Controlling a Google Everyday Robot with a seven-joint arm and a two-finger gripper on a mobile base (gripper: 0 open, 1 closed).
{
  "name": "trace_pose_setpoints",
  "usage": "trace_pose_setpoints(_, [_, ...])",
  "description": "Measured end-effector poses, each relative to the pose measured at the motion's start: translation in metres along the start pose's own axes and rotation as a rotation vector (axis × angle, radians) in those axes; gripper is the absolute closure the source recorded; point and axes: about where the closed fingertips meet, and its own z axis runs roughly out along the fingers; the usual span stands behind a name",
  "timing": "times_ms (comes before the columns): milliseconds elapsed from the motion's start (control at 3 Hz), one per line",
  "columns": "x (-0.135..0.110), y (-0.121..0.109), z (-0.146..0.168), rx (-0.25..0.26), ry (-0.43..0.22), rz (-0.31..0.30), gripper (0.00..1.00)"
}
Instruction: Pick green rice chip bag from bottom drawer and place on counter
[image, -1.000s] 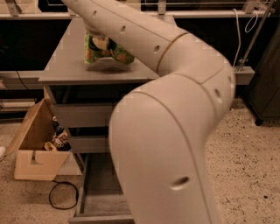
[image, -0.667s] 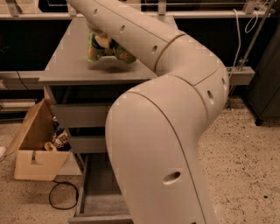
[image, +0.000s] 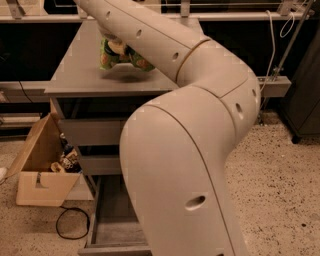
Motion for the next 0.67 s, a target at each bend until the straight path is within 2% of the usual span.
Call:
trace_pose_setpoints(333, [0.0000,0.0000,0.0000,0.000,0.000,0.000,0.16])
trace_pose_setpoints(667, [0.0070,-0.0001,-0.0015,0.000,-0.040,0.045,0.00])
